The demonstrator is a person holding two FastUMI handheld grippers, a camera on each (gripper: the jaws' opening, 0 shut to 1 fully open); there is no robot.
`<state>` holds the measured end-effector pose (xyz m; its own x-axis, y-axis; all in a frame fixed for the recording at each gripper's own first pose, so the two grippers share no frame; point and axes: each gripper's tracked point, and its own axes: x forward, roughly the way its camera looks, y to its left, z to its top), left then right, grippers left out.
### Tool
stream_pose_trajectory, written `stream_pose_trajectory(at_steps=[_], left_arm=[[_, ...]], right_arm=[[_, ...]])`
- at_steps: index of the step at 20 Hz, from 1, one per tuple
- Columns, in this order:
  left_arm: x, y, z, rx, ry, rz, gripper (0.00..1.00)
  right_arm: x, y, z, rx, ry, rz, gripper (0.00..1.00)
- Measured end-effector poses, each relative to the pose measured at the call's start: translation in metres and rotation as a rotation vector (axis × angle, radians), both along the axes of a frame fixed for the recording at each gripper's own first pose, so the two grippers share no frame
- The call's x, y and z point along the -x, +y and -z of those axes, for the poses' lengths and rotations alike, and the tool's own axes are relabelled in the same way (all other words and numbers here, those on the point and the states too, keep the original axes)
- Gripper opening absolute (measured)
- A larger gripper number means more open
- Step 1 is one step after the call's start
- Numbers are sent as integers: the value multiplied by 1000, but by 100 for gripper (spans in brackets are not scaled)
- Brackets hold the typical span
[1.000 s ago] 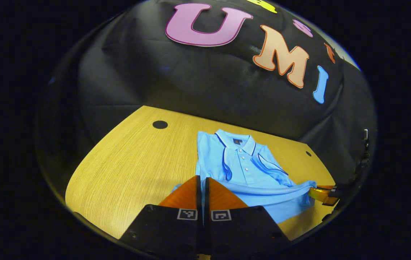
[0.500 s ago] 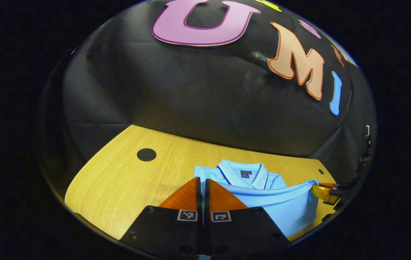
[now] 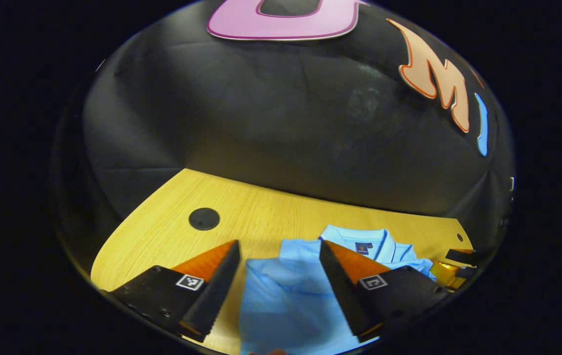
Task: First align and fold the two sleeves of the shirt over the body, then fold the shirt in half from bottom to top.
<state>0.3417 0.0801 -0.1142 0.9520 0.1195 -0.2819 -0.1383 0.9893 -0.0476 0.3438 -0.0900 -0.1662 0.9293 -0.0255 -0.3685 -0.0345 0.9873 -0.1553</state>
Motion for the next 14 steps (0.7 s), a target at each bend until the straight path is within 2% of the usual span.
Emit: stream_pose_trajectory(at_steps=[1, 2, 9, 14], left_arm=[[9, 4, -1, 3, -4, -13, 92], [18, 6, -6, 6, -10, -18, 96], [110, 0, -27, -5, -14, -7, 96], [170, -21, -28, 62, 0, 25, 97]], right_arm=[[6, 2, -7, -24, -11, -1, 100], [14, 5, -15, -52, -25, -6, 100], [85, 22, -68, -95, -117, -28, 100], [157, 35, -85, -146, -136, -25, 100]])
